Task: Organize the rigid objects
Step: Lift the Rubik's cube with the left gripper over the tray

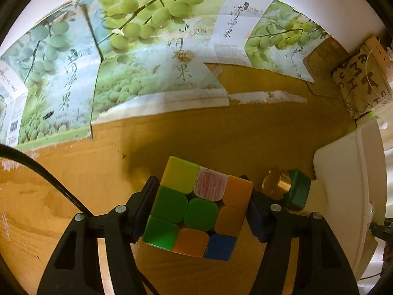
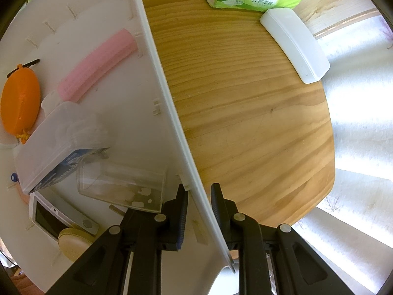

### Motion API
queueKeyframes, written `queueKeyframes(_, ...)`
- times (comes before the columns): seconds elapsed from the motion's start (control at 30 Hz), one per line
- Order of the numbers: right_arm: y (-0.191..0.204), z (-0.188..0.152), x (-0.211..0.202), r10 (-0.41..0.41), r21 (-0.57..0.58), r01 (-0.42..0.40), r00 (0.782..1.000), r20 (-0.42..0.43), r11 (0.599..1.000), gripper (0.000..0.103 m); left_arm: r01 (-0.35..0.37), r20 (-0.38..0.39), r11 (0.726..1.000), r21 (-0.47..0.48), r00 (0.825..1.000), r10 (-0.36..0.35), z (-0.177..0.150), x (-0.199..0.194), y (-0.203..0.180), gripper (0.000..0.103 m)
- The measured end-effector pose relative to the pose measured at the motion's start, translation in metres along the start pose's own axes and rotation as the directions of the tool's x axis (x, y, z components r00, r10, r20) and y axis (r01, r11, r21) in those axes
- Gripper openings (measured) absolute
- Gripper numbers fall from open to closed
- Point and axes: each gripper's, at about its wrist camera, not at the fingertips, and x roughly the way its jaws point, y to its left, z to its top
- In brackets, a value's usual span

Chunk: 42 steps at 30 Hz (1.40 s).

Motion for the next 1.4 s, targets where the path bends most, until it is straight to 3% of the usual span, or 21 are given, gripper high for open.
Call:
queueKeyframes(0.37, -0.002, -0.008, -0.002, 0.028, -0.031, -0.027, 0.999, 0.031, 0.999, 0.021, -0.008, -0.031, 0.998, -0.058, 1.000, 0.006, -0.045, -0.012, -0.001, 0.067)
queueKeyframes(0.77, -0.006, -0.017, -0.006, 0.079, -0.116, -0.071, 0.995, 0.067, 0.991, 0.021, -0.028, -0.043, 0.983, -0.181, 0.999, 0.020, -0.104, -0.028, -0.015, 0.066)
queueKeyframes(1.07, -0.010, -0.028, -0.007, 0.118, -0.202, -0.101, 0.990, 0.072, 0.974, 0.021, -0.047, -0.013, 0.967, -0.251, 0.999, 0.046, -0.131, -0.051, -0.043, 0.061)
queueKeyframes(1.4, -0.010, -0.035, -0.011, 0.169, -0.324, -0.135, 0.983, 0.076, 0.936, 0.021, -0.072, 0.037, 0.962, -0.265, 0.996, 0.084, -0.155, -0.085, -0.085, 0.061)
